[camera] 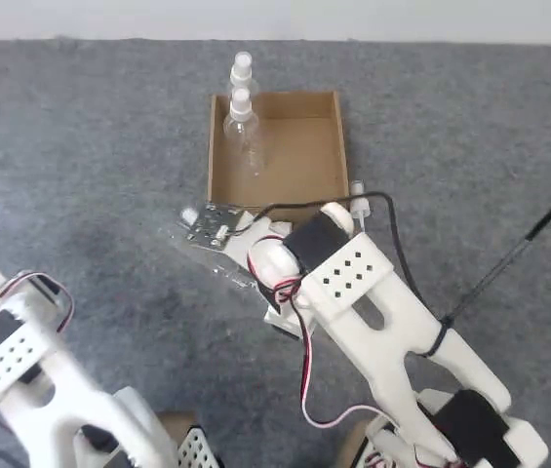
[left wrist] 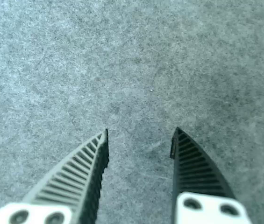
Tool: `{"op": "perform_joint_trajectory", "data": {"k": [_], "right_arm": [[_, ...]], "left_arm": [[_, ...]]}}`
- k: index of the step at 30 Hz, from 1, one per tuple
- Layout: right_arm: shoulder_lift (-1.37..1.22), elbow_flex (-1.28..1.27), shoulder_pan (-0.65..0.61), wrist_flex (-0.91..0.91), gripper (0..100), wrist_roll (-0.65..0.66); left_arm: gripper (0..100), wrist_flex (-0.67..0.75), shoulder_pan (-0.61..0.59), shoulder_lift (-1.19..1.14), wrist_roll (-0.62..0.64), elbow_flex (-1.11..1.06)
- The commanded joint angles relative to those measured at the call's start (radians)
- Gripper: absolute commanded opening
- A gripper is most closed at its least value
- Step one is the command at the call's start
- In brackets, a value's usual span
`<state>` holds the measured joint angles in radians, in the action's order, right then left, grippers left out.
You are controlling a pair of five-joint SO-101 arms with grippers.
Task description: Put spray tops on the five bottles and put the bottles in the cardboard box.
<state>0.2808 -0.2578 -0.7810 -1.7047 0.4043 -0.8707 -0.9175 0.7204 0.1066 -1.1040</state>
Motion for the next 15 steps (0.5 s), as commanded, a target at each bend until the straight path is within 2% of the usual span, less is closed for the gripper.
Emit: {"op": "perform_joint_trajectory", "data": {"k": [1, 8, 15], "right_arm": [[0.058, -0.157, 0.021, 0.194, 7.7, 0.014], [0.056, -0.342, 0.019, 0.390, 8.2, 0.014], [0.056, -0.370, 0.019, 0.386, 22.1, 0.014]], "left_arm": [[20, 0.028, -0.002, -0.003, 0.005, 0.007], [20, 0.028, -0.002, -0.003, 0.005, 0.007], [20, 0.028, -0.002, 0.000, 0.005, 0.005]]}}
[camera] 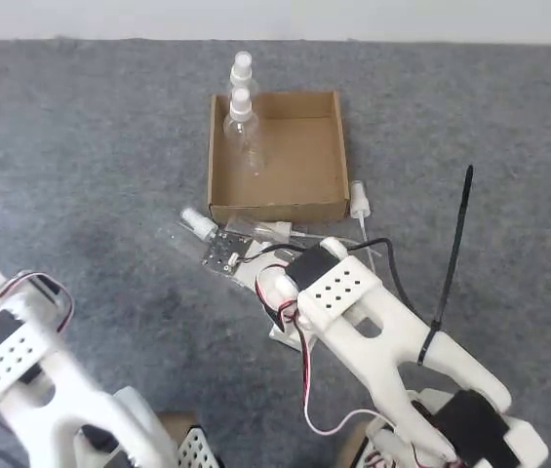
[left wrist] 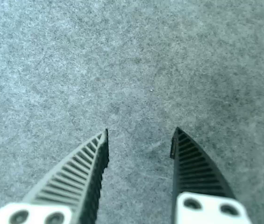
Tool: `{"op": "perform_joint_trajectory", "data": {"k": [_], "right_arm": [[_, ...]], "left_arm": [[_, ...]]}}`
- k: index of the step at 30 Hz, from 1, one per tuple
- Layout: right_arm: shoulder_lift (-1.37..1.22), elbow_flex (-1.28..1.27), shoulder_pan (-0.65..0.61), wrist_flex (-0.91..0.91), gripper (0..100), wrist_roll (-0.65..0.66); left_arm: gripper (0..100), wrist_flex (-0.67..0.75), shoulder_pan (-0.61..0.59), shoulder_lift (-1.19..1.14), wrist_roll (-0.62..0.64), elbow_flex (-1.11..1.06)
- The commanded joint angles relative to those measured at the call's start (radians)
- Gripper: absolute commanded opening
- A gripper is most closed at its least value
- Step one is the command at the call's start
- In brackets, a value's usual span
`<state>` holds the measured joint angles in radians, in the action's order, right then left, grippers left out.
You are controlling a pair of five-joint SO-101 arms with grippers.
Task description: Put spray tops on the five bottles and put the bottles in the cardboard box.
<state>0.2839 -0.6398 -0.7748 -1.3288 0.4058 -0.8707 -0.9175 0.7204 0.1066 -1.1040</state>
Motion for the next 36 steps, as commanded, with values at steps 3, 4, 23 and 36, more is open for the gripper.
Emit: {"op": "perform_joint_trajectory", "data": {"k": [3, 4, 23, 36], "right_arm": [[0.053, 0.020, 0.012, 0.013, 23.0, 0.012], [0.053, 0.020, 0.012, 0.018, 23.0, 0.012], [-0.378, 0.361, 0.012, -0.068, 22.8, 0.011], [-0.453, 0.391, 0.018, -0.061, 11.4, 0.012]], "left_arm": [[20, 0.028, -0.002, 0.000, 0.005, 0.005], [20, 0.028, -0.002, 0.000, 0.005, 0.005], [20, 0.028, -0.002, -0.002, 0.005, 0.005], [20, 0.028, -0.002, -0.002, 0.003, 0.005]]}}
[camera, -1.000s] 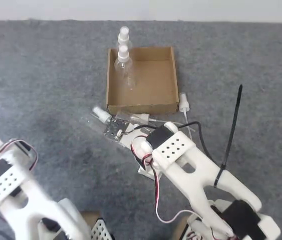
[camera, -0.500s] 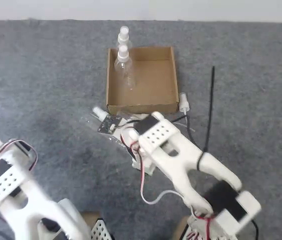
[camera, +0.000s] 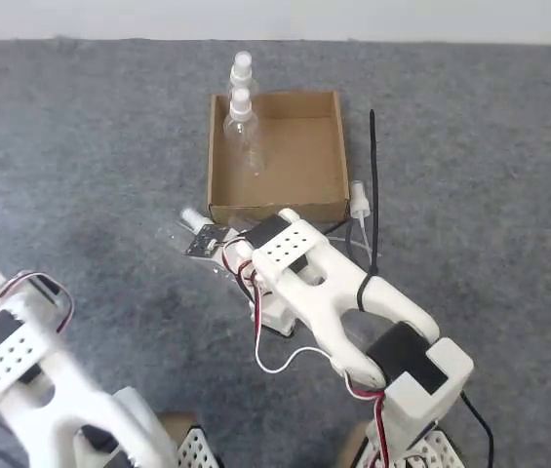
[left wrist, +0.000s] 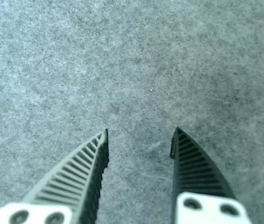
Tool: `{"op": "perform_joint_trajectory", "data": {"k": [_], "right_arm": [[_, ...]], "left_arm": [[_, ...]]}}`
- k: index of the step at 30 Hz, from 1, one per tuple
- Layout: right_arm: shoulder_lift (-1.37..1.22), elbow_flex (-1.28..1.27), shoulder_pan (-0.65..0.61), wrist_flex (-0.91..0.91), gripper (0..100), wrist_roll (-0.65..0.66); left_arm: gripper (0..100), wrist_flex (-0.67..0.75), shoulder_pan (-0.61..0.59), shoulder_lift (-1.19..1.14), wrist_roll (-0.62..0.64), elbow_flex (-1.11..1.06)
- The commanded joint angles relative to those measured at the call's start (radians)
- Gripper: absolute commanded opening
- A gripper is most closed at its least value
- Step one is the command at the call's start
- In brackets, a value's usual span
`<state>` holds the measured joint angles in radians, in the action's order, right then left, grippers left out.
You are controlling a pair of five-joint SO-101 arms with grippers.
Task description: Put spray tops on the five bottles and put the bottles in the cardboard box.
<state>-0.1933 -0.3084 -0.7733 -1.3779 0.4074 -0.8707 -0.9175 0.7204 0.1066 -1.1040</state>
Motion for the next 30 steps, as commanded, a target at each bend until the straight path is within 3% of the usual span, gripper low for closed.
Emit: {"op": "perform_joint_trajectory", "data": {"k": [1, 15, 19, 30], "right_arm": [[0.027, 0.069, 0.016, -0.019, 9.9, 0.011], [0.343, 0.103, 0.018, -0.211, 7.0, -0.002], [0.437, 0.103, 0.021, -0.246, 7.0, -0.078], [0.661, 0.101, 0.113, -0.318, 6.9, -0.106]], "left_arm": [[20, 0.028, -0.002, -0.002, 0.003, 0.005], [20, 0.028, -0.002, -0.003, 0.003, 0.005], [20, 0.028, -0.002, -0.003, 0.003, 0.005], [20, 0.028, 0.002, -0.003, 0.003, 0.005]]}}
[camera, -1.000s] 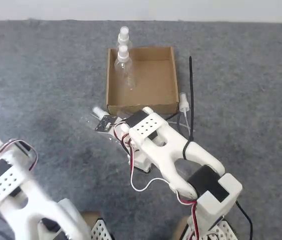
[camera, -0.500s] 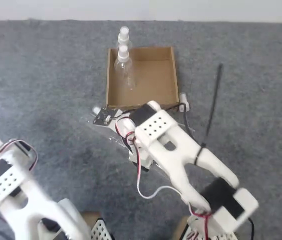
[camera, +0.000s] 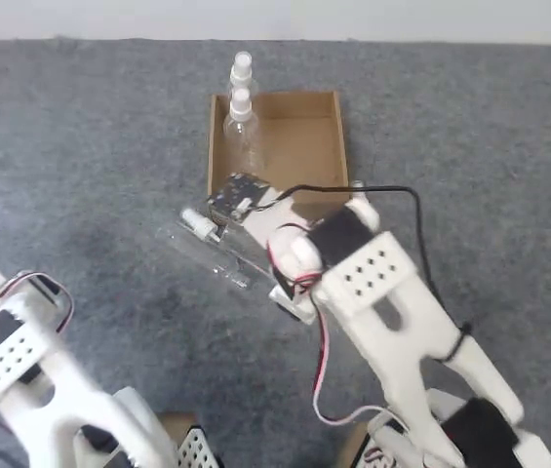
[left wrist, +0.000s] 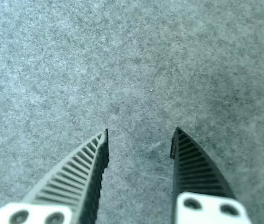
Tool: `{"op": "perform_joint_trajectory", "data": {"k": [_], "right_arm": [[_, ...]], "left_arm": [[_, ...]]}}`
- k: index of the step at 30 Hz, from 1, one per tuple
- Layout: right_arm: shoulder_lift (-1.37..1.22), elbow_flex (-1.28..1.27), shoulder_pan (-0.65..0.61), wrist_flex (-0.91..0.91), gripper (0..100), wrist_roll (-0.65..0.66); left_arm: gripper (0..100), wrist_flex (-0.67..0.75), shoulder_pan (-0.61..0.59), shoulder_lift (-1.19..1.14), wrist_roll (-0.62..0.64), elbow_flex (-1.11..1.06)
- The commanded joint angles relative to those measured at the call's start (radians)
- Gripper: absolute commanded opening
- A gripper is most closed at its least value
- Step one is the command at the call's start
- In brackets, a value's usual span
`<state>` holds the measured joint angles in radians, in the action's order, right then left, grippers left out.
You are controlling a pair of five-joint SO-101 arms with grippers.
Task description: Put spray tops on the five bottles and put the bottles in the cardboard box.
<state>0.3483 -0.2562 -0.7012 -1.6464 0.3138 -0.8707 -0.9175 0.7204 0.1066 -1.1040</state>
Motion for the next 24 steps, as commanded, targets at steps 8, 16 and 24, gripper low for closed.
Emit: {"op": "perform_joint_trajectory", "data": {"k": [8, 16, 24], "right_arm": [[0.305, -0.026, 0.170, -0.025, 7.2, -0.150], [0.526, -0.258, 0.242, 0.124, 7.0, -0.153], [0.697, -0.358, 0.433, 0.209, 6.9, -0.193]], "left_arm": [[20, 0.028, 0.003, -0.003, 0.003, 0.005], [20, 0.028, 0.003, -0.005, 0.003, 0.005], [20, 0.025, 0.005, -0.005, 0.005, 0.005]]}}
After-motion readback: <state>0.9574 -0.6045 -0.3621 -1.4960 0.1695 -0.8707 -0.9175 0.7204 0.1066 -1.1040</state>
